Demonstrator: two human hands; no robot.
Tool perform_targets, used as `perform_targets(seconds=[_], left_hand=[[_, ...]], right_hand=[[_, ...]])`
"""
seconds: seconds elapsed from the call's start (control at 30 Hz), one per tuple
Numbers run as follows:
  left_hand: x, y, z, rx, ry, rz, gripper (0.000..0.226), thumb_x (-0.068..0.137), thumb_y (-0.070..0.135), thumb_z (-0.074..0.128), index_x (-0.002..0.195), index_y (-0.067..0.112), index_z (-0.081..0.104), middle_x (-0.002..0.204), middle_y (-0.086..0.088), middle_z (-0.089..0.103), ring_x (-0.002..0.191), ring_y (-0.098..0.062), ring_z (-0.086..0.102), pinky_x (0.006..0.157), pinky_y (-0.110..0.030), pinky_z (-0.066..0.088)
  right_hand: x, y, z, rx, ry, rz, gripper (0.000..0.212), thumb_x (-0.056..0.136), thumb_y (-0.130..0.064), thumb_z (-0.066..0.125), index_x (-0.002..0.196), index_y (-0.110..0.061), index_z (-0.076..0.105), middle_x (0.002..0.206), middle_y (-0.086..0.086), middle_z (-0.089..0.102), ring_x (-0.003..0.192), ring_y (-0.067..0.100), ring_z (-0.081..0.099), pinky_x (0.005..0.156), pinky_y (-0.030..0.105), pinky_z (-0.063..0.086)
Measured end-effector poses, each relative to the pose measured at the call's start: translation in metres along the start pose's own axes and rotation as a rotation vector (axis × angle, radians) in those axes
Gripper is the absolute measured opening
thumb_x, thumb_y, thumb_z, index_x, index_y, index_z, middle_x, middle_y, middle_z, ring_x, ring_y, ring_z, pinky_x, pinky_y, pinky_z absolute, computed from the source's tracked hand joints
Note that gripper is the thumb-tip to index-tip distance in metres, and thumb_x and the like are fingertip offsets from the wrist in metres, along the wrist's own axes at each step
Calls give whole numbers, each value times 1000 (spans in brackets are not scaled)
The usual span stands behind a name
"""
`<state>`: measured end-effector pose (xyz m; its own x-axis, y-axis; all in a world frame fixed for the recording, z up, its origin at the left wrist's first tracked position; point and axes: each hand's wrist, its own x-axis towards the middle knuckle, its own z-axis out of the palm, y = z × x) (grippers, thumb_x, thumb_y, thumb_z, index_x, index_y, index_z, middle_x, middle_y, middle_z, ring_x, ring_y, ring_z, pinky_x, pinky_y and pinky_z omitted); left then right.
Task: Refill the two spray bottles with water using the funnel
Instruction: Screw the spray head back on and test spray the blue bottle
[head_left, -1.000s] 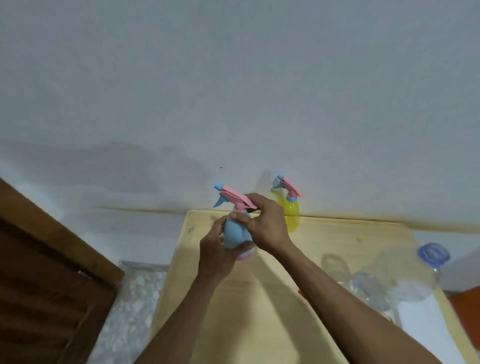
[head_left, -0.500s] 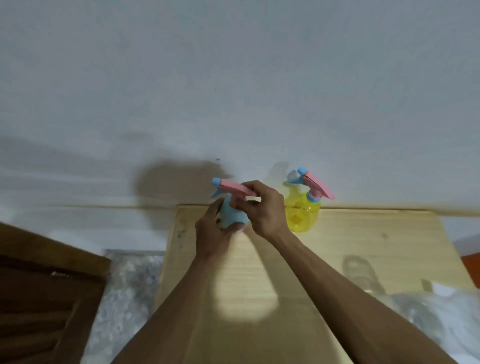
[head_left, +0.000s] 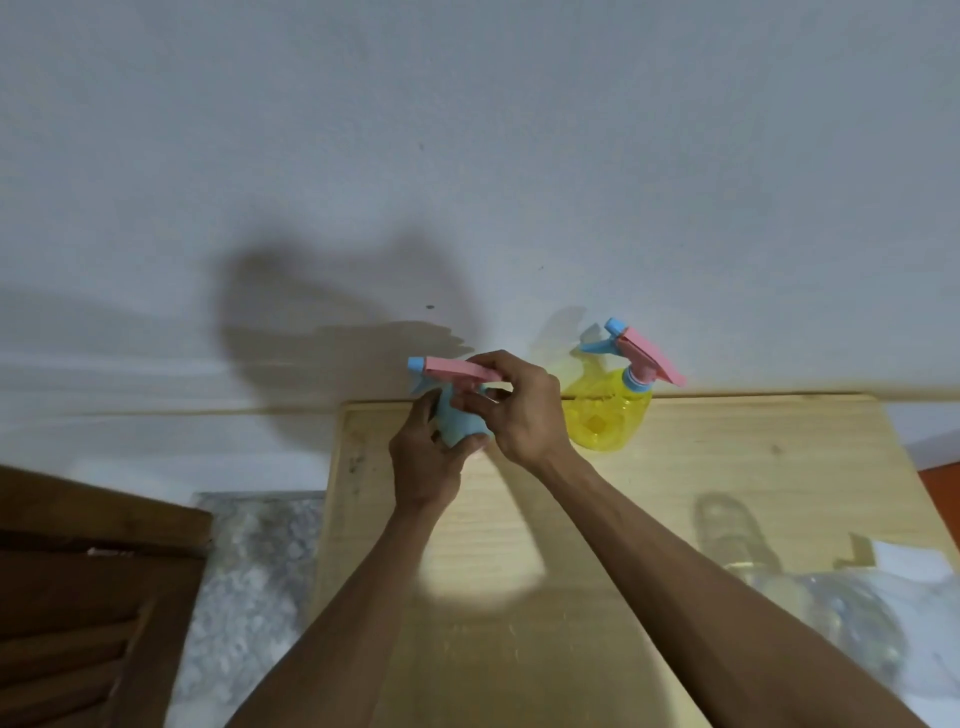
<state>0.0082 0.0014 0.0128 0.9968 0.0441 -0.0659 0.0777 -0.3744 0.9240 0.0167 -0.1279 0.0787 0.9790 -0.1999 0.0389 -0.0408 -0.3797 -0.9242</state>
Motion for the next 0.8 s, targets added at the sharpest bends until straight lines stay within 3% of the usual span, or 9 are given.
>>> perform_targets(seconds=[0.17, 0.23, 0.3, 0.37, 0.47, 0.53, 0.6, 0.7, 0.8], left_hand=[[2, 4, -4, 53, -17, -15, 78, 62, 33, 90, 130, 21, 55, 116, 8, 68, 100, -10, 67, 79, -27, 58], [-4, 6, -7, 141, 8, -78, 77, 59, 31, 93, 123, 14, 54, 112, 7, 64, 92, -12, 62, 70, -22, 46], [-17, 5, -6, 204, 68, -174, 65, 58, 25, 93, 108, 9, 54, 103, -3, 62, 90, -22, 60, 68, -25, 38], [-35, 3, 1, 199, 29, -208, 52, 62, 22, 92, 95, 12, 52, 94, -8, 62, 87, -30, 63, 69, -29, 41], [-60, 9, 28, 148, -106, -161, 42, 68, 18, 90, 90, 11, 55, 84, -2, 57, 77, -27, 63, 67, -22, 43], [-63, 22, 49, 109, -156, -124, 45, 70, 13, 89, 103, 6, 59, 95, -4, 59, 79, -16, 61, 67, -5, 39], [-57, 39, 70, 107, -220, -64, 60, 73, 14, 87, 123, 4, 56, 117, -7, 60, 93, -14, 61, 81, -2, 39], [-40, 54, 98, 122, -286, -9, 79, 73, 23, 86, 140, 12, 47, 136, -6, 56, 122, -22, 53, 105, -32, 42], [-23, 58, 118, 96, -315, -12, 85, 64, 37, 84, 140, 27, 46, 137, 4, 57, 123, -17, 54, 101, -43, 50]], right_hand=[[-7, -7, -2, 18, 20, 51, 45, 76, -14, 88, 117, -16, 70, 106, -3, 73, 98, 15, 67, 85, 33, 59], [-19, -10, -8, 59, 101, 98, 43, 75, -13, 88, 113, -17, 68, 103, -5, 70, 98, 13, 67, 80, 27, 58], [-40, -11, -21, 87, 266, 145, 33, 75, -11, 87, 97, -19, 63, 90, -5, 65, 87, 14, 65, 71, 28, 55], [-64, -6, -42, 91, 489, 175, 34, 76, -14, 86, 88, -23, 55, 84, -3, 58, 79, 17, 60, 68, 31, 52], [-78, 6, -78, 37, 716, 206, 47, 74, -23, 89, 99, -32, 50, 100, -3, 53, 86, 15, 54, 75, 38, 51], [-69, 12, -97, 5, 690, 247, 63, 73, -28, 90, 121, -29, 50, 117, -4, 52, 98, 13, 54, 83, 36, 50], [-55, 18, -111, 12, 580, 277, 76, 72, -30, 91, 135, -26, 49, 128, -7, 55, 109, 11, 56, 90, 32, 48], [-38, 25, -124, 47, 445, 258, 67, 74, -28, 90, 132, -23, 59, 124, -9, 65, 113, 2, 59, 96, 20, 44], [-28, 30, -125, 57, 390, 239, 47, 76, -23, 89, 119, -22, 70, 106, -13, 73, 96, -6, 64, 79, 4, 42]])
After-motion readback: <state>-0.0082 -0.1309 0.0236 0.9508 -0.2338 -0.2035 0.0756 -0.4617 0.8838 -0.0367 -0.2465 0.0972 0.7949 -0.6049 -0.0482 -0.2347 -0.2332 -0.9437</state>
